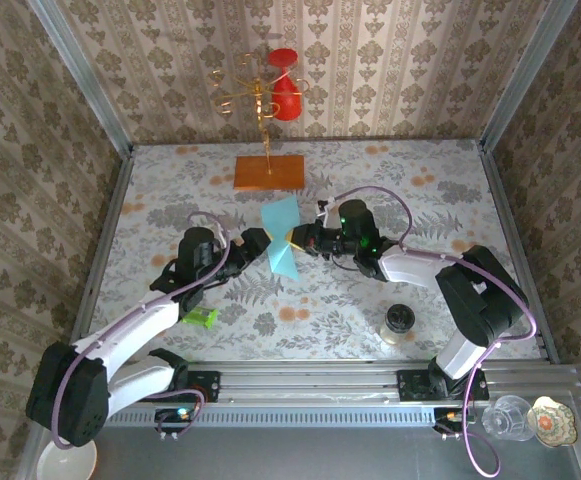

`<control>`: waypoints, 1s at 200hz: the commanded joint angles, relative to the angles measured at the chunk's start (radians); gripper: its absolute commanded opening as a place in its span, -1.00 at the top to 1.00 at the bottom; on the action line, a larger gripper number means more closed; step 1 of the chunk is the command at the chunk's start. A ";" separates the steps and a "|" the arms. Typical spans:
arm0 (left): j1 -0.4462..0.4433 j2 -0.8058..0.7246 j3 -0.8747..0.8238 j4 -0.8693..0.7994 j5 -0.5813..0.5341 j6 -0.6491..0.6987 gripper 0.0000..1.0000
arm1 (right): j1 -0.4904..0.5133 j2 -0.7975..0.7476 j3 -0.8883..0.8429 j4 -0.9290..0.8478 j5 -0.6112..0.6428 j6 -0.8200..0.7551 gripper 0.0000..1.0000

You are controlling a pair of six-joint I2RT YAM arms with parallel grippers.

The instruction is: Fold a paper plane with a square sheet of paper (pick it up from the middle)

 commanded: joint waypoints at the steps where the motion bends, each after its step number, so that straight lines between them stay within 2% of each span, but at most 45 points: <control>1: -0.007 0.018 -0.004 0.117 0.092 -0.027 -0.91 | -0.004 -0.005 0.025 0.107 -0.073 0.067 0.94; 40: -0.021 0.082 0.019 0.236 0.181 -0.052 -0.86 | -0.011 -0.018 0.023 0.153 -0.097 0.111 0.93; 92: -0.022 0.110 0.026 0.298 0.196 -0.073 -0.33 | -0.025 -0.034 0.012 0.155 -0.099 0.114 0.92; 149: -0.018 0.115 0.017 0.340 0.208 -0.098 0.04 | -0.047 -0.038 -0.006 0.150 -0.121 0.107 0.90; 200: -0.016 0.141 0.026 0.314 0.212 -0.080 0.48 | -0.057 -0.040 -0.015 0.132 -0.123 0.102 0.83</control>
